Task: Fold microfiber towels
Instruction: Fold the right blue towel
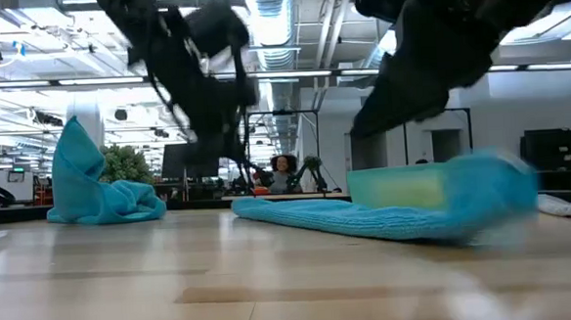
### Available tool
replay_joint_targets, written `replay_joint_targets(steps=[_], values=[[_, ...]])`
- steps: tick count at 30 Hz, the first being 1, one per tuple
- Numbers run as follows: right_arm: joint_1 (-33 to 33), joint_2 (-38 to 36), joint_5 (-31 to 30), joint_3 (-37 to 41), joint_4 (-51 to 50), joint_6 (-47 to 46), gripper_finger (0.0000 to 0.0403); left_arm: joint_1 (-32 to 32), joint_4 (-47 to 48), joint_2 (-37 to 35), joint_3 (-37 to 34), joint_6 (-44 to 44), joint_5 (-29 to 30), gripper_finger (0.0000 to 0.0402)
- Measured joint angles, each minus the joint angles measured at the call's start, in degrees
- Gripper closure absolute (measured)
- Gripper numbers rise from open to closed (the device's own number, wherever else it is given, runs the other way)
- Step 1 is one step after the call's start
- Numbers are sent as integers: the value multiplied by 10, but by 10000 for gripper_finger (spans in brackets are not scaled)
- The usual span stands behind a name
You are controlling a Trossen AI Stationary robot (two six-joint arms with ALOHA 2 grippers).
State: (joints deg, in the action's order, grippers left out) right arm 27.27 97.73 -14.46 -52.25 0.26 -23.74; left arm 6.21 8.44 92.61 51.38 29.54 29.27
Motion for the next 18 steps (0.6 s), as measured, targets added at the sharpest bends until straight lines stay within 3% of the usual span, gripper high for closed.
replay_joint_targets(steps=[4, 7, 13, 18], values=[[-1, -48, -28, -15, -157, -38, 296, -16, -26, -49, -5, -111, -139, 398], [13, -68, -62, -14, -265, -117, 296, -42, -86, -55, -28, -156, -202, 401], [48, -37, -83, -6, -297, -216, 296, -87, -185, 15, -68, -159, -179, 401], [78, 32, -80, -6, -266, -279, 296, -127, -217, 44, -68, -204, -221, 401]])
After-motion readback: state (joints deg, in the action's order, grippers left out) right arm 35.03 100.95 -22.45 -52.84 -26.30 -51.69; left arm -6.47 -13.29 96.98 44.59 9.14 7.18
